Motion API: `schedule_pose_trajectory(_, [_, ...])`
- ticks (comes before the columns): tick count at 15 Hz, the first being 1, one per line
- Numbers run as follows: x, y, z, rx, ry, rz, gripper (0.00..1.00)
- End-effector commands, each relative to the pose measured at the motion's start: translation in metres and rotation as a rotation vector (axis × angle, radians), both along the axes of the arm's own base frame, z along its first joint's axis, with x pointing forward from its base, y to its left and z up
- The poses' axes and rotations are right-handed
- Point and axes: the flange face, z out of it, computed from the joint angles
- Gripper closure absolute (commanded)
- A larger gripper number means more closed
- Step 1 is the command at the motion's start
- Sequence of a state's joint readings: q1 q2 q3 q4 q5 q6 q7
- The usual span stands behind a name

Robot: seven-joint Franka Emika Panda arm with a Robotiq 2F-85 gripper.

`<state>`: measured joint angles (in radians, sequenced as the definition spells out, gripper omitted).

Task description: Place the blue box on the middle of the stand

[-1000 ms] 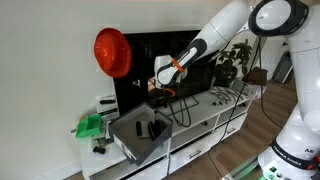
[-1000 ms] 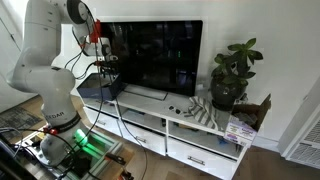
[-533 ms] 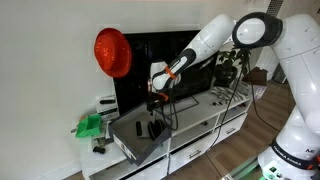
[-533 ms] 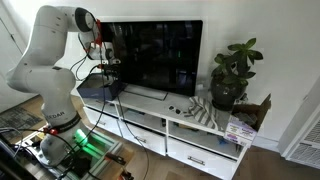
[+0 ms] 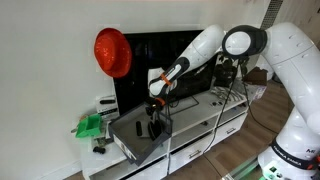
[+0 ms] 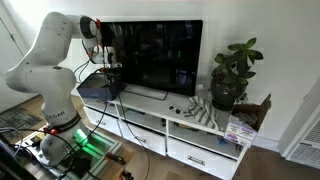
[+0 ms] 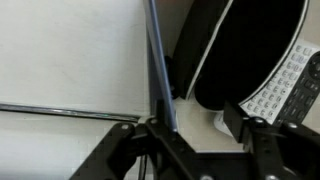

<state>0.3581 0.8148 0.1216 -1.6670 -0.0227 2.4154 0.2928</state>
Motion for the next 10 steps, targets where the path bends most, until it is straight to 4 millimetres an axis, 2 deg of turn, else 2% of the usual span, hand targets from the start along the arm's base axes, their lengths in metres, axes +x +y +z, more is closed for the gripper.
schedule_pose_trajectory(1, [0.0053, 0.0065, -0.0082, -0.032, 0.007, -0.008, 0.66])
schedule_pose_trajectory(6, [0.0071, 0.0027, -0.0103, -0.041, -0.002, -0.014, 0.99])
schedule_pose_trajectory(10, [0.0049, -0.0006, -0.0115, -0.041, 0.0, -0.01, 1.0])
